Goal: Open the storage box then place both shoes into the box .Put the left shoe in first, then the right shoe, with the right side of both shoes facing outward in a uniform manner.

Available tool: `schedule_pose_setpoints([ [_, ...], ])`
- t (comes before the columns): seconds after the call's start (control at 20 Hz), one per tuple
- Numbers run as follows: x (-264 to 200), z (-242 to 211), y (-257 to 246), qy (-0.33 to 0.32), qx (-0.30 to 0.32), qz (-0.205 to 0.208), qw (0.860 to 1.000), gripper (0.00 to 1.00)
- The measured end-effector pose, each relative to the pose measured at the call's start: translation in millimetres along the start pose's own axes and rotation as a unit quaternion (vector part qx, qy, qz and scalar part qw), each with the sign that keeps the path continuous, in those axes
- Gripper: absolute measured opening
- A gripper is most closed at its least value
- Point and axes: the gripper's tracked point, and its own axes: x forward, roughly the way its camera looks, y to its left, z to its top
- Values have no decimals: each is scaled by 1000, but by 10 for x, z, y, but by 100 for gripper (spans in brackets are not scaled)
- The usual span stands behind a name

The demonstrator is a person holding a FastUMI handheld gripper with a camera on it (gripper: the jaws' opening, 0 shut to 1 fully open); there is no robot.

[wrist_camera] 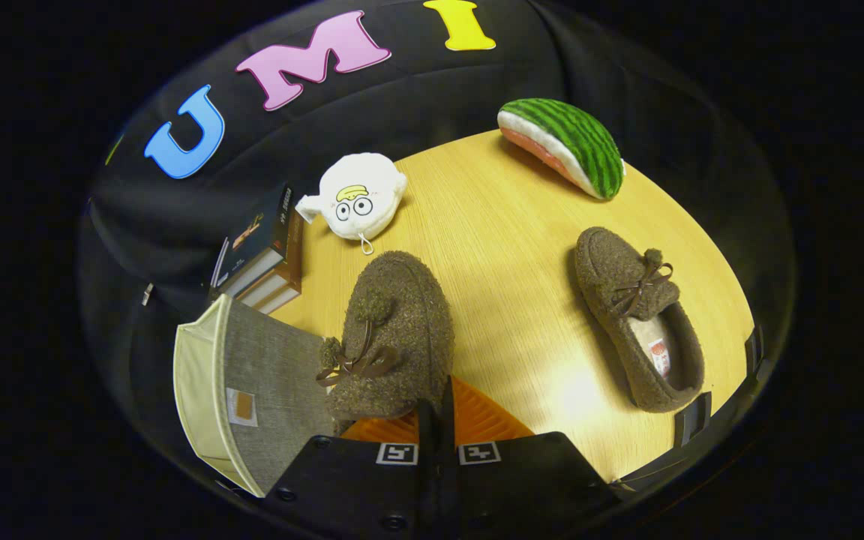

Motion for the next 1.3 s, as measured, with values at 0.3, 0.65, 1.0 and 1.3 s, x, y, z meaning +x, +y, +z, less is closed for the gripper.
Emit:
schedule_pose_setpoints([
  [0.3,-598,66,511,-34,5,37,999,5],
  [0.65,-991,63,1386,-36,9,118,992,5],
  [1.0,-931,-213,2201,10,1,168,986,5],
  [1.3,-654,-473,2622,41,-8,165,985,5],
])
